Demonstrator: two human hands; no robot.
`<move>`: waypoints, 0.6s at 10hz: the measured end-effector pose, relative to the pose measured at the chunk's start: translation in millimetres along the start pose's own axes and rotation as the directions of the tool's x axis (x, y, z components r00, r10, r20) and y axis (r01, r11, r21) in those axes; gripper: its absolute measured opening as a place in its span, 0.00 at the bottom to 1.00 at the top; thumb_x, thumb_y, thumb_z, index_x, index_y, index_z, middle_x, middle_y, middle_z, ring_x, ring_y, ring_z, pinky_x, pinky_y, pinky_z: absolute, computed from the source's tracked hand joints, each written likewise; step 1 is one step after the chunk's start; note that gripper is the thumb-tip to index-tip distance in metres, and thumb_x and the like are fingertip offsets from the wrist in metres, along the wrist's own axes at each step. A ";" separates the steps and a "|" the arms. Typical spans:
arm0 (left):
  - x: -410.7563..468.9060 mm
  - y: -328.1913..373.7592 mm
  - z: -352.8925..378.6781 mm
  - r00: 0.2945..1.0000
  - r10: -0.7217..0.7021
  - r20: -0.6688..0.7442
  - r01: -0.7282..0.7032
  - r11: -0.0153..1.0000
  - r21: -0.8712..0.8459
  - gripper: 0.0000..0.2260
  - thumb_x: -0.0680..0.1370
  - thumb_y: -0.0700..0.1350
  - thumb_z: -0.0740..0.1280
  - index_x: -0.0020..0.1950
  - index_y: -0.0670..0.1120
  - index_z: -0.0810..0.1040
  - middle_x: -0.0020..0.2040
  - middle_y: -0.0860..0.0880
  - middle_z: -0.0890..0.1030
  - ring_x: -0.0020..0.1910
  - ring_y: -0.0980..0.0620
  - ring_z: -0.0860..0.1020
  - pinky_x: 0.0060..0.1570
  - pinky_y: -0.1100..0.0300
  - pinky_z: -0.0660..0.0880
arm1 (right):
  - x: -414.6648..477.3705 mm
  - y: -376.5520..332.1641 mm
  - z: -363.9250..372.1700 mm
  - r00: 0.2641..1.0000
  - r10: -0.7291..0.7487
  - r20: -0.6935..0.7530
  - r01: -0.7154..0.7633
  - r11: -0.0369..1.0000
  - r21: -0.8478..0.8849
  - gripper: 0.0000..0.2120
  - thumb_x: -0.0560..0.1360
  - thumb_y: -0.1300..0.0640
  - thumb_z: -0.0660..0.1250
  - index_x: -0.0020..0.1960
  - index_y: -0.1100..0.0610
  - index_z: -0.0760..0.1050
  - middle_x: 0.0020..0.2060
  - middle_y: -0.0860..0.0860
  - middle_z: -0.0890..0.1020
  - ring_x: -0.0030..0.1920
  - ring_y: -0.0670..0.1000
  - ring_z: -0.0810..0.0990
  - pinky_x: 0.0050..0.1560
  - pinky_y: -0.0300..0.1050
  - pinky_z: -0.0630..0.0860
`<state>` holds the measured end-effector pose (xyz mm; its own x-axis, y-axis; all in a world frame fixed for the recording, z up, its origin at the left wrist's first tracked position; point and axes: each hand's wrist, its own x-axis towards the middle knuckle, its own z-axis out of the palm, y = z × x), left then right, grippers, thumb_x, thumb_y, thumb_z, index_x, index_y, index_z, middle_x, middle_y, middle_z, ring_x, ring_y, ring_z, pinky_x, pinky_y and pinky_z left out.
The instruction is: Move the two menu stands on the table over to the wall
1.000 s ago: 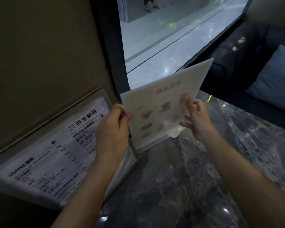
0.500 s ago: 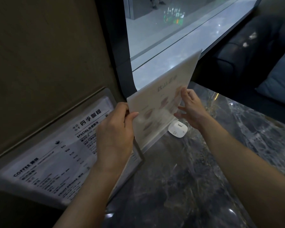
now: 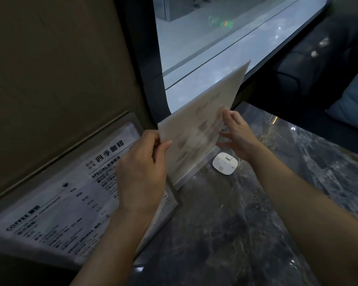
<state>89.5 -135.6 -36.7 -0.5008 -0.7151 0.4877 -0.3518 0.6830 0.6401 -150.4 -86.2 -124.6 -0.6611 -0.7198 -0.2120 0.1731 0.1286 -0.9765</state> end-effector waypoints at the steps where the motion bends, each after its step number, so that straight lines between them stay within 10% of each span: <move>1: 0.4 0.0 1.1 1.000 0.007 0.003 -0.007 1.000 0.000 0.04 0.76 0.46 0.65 0.46 0.45 0.75 0.38 0.51 0.79 0.35 0.52 0.77 0.29 0.55 0.76 | -3.9 -2.5 -2.5 0.999 0.015 0.030 -0.015 1.000 -0.011 0.22 0.61 0.29 0.65 0.44 0.44 0.74 0.36 0.36 0.82 0.39 0.43 0.83 0.30 0.42 0.79; 4: 2.0 -1.9 -0.2 1.000 0.007 0.006 -0.007 1.000 -0.008 0.05 0.76 0.46 0.65 0.47 0.45 0.75 0.42 0.47 0.81 0.39 0.48 0.80 0.35 0.45 0.79 | -11.6 -13.7 0.8 0.998 0.070 0.004 -0.070 0.997 -0.038 0.12 0.67 0.31 0.60 0.45 0.34 0.75 0.50 0.37 0.76 0.52 0.45 0.75 0.45 0.51 0.72; 6: 6.5 6.0 -5.8 0.997 -0.053 -0.053 0.051 0.997 -0.053 0.09 0.76 0.52 0.63 0.52 0.50 0.71 0.43 0.51 0.78 0.40 0.49 0.79 0.37 0.50 0.79 | -16.1 -28.6 -10.9 0.992 -0.011 -0.127 -0.011 0.986 -0.169 0.31 0.71 0.34 0.59 0.69 0.47 0.62 0.65 0.48 0.71 0.63 0.53 0.71 0.51 0.52 0.71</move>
